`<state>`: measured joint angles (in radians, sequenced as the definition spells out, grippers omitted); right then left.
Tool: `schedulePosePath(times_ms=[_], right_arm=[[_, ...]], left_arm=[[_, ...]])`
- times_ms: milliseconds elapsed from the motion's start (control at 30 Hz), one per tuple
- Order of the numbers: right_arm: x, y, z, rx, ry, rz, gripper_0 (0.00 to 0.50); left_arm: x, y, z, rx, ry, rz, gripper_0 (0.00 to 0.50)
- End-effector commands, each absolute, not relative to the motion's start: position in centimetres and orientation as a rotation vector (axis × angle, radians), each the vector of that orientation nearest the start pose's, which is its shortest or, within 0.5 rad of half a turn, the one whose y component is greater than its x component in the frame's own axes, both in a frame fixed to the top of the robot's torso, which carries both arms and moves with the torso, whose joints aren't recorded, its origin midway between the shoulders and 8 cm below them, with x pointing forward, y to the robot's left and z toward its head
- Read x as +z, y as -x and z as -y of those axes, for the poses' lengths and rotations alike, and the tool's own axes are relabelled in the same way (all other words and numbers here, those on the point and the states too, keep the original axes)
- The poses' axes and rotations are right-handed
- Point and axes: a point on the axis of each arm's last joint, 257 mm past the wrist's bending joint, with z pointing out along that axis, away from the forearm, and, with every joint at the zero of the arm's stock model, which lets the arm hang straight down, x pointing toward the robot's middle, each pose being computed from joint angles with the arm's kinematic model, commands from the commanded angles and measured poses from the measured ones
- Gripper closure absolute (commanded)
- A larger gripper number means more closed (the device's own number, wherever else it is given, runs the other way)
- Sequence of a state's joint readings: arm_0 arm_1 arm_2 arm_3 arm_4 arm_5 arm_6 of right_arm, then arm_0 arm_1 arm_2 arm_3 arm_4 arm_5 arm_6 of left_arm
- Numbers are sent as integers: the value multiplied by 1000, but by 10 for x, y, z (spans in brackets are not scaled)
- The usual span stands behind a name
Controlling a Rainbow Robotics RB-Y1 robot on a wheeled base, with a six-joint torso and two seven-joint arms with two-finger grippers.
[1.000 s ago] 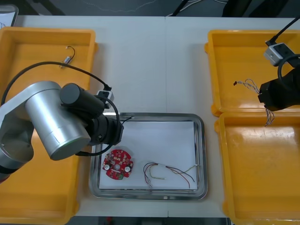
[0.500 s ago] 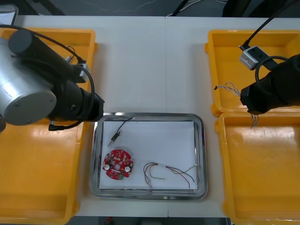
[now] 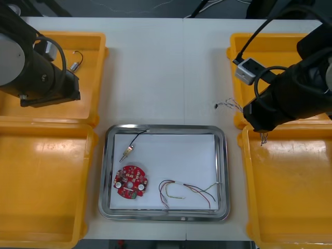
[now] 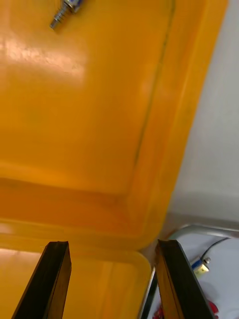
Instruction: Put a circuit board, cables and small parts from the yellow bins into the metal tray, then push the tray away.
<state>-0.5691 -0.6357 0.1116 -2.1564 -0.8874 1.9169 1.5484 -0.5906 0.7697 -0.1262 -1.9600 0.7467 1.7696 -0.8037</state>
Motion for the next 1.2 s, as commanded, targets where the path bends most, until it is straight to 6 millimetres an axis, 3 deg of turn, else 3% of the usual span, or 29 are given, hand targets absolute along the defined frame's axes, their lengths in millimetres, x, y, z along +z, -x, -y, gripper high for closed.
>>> schedulePosePath(times_ms=[33,267,700,933,1200], right_arm=[[-123,-410,132,57,1134,-2358,500],[-144,-393,106,10,1314,-2334,500],[-185,-390,58,-74,1550,-2156,500],[-201,-398,43,-79,1677,-2048,500],[-224,-412,38,-93,1828,-1927,500]], left_arm=[[-94,-520,-307,-8,126,-2470,0],[-77,-552,-331,6,79,-2428,0],[-64,-602,-347,16,-67,-2333,0],[-60,-623,-336,2,-143,-2293,0],[-59,-637,-308,-19,-215,-2245,0]])
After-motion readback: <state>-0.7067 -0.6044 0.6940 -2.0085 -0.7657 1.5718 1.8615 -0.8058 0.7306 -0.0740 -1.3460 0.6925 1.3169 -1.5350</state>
